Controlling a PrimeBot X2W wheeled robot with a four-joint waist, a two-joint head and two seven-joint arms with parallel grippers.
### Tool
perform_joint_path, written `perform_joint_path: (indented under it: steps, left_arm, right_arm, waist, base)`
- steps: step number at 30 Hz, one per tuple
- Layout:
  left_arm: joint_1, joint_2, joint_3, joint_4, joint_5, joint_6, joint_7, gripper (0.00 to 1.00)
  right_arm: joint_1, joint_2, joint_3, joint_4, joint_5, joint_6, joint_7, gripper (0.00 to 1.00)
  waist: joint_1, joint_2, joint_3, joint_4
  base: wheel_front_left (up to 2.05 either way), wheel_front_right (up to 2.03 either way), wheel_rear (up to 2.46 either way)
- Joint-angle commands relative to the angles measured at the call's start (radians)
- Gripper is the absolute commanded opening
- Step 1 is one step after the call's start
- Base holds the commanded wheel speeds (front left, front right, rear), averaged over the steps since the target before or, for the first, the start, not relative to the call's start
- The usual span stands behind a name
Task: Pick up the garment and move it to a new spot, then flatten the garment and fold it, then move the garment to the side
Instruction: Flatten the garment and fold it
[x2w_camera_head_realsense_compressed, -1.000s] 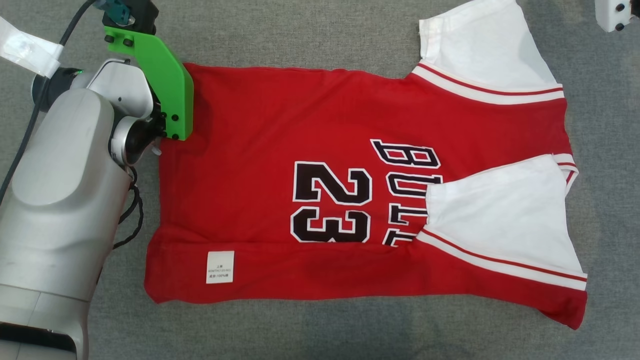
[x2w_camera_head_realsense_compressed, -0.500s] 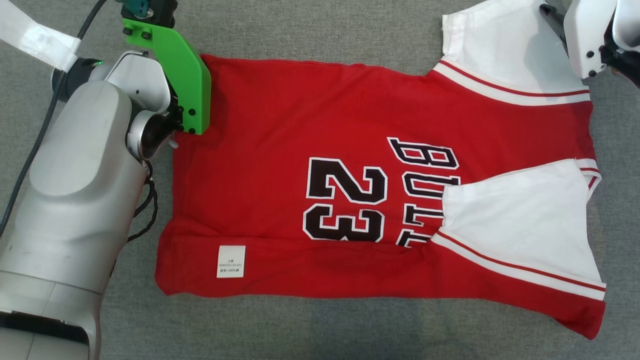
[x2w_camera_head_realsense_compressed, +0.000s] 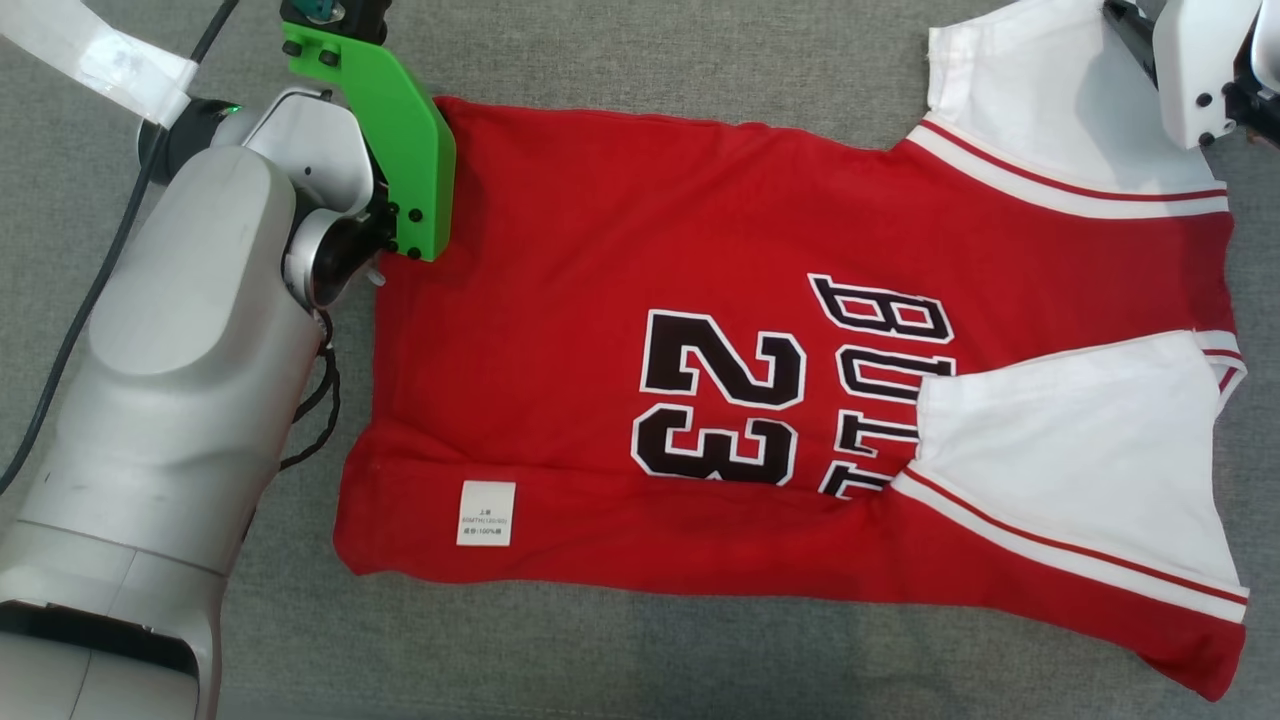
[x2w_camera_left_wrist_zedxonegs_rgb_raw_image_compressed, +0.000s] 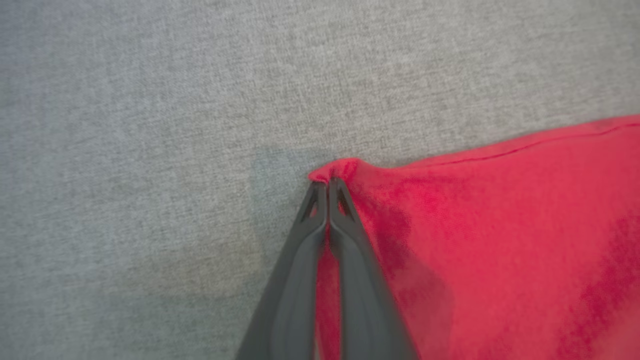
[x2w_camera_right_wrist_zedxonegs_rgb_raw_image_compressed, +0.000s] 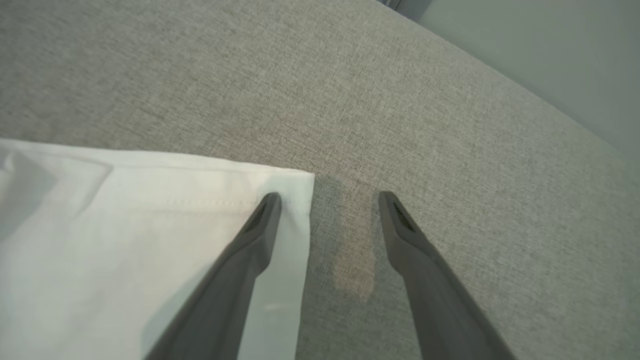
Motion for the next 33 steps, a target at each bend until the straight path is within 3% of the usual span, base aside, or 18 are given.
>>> perform_joint_path:
  steps: [1,7,8,9,10,12,13,16,20,33]
  left_arm:
    - [0.011,-0.012,-0.019,0.014,-0.004,-0.007,0.007,0.0]
    - [0.018,-0.037,-0.034,0.015,-0.016,-0.011,-0.002,0.0]
    - [0.017,-0.038,-0.036,0.016,-0.017,-0.012,-0.003,0.0]
    - [0.016,-0.04,-0.038,0.017,-0.018,-0.013,-0.006,0.0]
    - [0.016,-0.042,-0.04,0.019,-0.019,-0.013,-0.008,0.0]
    - [0.016,-0.043,-0.042,0.023,-0.023,-0.014,-0.01,0.0]
    - [0.017,-0.042,-0.043,0.026,-0.026,-0.015,-0.011,0.0]
    - [0.021,-0.043,-0.047,0.032,-0.031,-0.015,-0.015,0.0]
    - [0.021,-0.042,-0.049,0.036,-0.031,-0.015,-0.034,0.0]
    - [-0.02,-0.025,-0.027,0.054,0.005,0.032,-0.168,0.0]
  right_arm:
    - [-0.004,0.006,0.001,0.004,0.014,-0.001,0.014,1.0]
    - [0.047,0.022,0.036,-0.002,0.041,0.001,0.063,1.0]
    - [0.053,0.019,0.04,-0.002,0.044,0.001,0.072,0.83]
    - [0.059,0.016,0.042,0.0,0.05,0.001,0.083,0.44]
    - [0.068,0.011,0.046,0.002,0.056,0.001,0.099,0.32]
    - [0.086,-0.001,0.058,0.0,0.069,0.001,0.133,0.16]
    - [0.093,-0.009,0.062,-0.005,0.073,0.0,0.145,0.0]
    - [0.1,-0.031,0.071,-0.033,0.07,-0.001,0.134,0.0]
    - [0.095,-0.045,0.044,-0.06,0.039,-0.002,0.038,0.0]
    - [0.104,-0.027,-0.018,-0.058,-0.038,-0.002,-0.23,0.0]
  waist:
    - [0.0,0.0,0.015,0.014]
    - [0.0,0.0,0.025,0.022]
    - [0.0,0.0,0.025,0.022]
    - [0.0,0.0,0.026,0.022]
    - [0.0,0.0,0.024,0.022]
    - [0.0,0.0,0.021,0.02]
    - [0.0,0.0,0.02,0.018]
    - [0.0,0.0,0.016,0.014]
    - [0.0,0.0,0.009,0.006]
    - [0.0,0.0,-0.029,-0.006]
  base:
    - [0.0,0.0,0.0]
    - [0.0,0.0,0.0]
    - [0.0,0.0,0.0]
    - [0.0,0.0,0.0]
    - [0.0,0.0,0.0]
    - [0.0,0.0,0.0]
    - [0.0,0.0,0.0]
    - [0.0,0.0,0.0]
    - [0.0,0.0,0.0]
    - [0.0,0.0,0.0]
